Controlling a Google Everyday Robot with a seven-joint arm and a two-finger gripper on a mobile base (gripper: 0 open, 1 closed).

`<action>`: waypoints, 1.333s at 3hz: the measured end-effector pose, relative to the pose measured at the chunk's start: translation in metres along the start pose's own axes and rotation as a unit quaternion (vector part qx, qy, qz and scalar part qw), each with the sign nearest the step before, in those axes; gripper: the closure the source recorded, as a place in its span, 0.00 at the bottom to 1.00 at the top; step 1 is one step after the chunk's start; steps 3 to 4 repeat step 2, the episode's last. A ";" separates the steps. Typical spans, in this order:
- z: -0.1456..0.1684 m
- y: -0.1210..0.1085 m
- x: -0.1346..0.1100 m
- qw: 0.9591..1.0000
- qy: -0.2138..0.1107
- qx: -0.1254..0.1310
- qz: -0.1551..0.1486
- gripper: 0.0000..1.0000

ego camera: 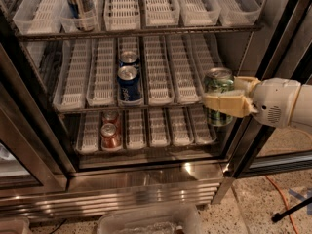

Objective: Pick green can from middle shelf of fridge

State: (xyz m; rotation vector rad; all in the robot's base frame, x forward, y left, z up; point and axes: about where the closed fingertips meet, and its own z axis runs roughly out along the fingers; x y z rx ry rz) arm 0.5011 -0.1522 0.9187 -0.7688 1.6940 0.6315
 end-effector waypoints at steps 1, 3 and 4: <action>0.000 0.005 0.003 0.999 0.005 -0.012 0.041 1.00; 0.000 0.005 0.003 0.999 0.005 -0.012 0.041 1.00; 0.000 0.005 0.003 0.999 0.005 -0.012 0.041 1.00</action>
Offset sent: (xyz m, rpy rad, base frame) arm -0.0055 0.0025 -0.0032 0.0452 0.0731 0.0075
